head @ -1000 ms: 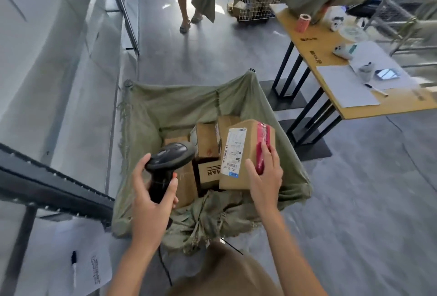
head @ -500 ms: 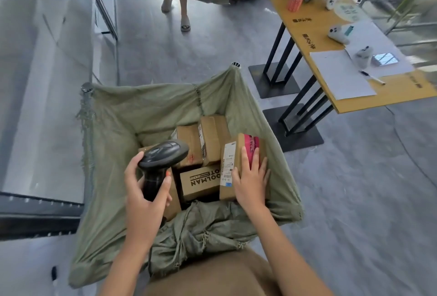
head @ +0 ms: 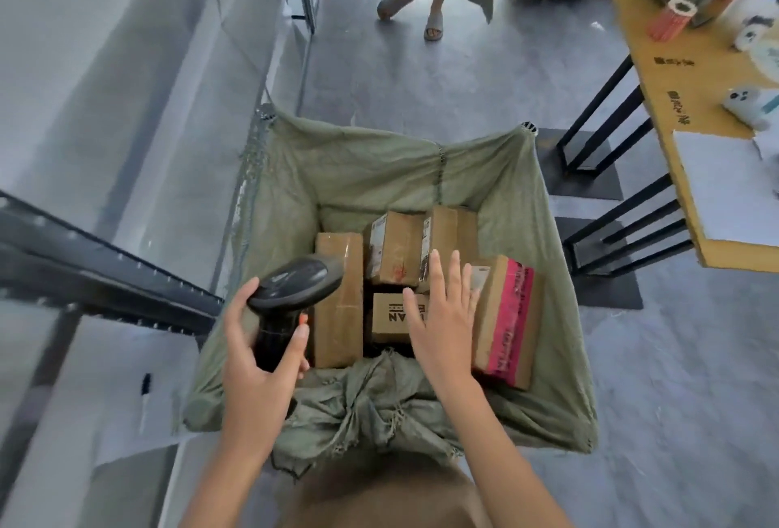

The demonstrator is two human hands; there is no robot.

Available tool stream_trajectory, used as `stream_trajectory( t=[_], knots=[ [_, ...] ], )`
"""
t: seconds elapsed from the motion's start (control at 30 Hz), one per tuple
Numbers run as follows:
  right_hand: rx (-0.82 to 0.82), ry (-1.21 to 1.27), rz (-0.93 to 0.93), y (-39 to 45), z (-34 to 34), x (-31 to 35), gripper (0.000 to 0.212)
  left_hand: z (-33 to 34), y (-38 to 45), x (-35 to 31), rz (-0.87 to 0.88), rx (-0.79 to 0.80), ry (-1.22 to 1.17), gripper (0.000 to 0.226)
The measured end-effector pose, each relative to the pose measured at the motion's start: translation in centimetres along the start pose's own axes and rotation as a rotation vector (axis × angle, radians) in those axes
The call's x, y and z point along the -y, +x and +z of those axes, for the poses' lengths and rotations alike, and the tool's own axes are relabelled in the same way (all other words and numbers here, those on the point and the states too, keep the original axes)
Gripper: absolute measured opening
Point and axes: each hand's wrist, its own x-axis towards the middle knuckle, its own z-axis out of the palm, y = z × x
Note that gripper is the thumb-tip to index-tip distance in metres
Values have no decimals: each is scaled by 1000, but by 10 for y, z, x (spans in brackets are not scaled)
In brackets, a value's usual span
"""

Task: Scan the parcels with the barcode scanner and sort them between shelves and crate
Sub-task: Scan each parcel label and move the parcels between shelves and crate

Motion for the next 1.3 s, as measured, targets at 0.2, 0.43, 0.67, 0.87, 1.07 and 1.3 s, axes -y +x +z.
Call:
stream_trajectory(
  t=[0.2, 0.43, 0.67, 0.87, 1.07, 1.3],
  knots=[
    [108, 147, -279, -22, 12, 90, 63, -62, -44, -21, 55, -245, -85, 65],
    [237, 216, -628, -132, 47, 198, 64, -160, -147, -28, 86, -617, -155, 68],
    [467, 185, -833, -281, 87, 225, 64, -249, -270, 7, 28, -914, -160, 66],
    [640, 185, -954, -383, 117, 233, 60, -296, -366, 39, -34, -1102, -142, 66],
    [881, 155, -1251, -464, 139, 256, 67, -328, -440, 62, -93, -1366, -52, 63],
    [1084, 129, -1493, -570, 153, 296, 64, -353, -527, 85, -145, -1706, -8, 63]
  ],
)
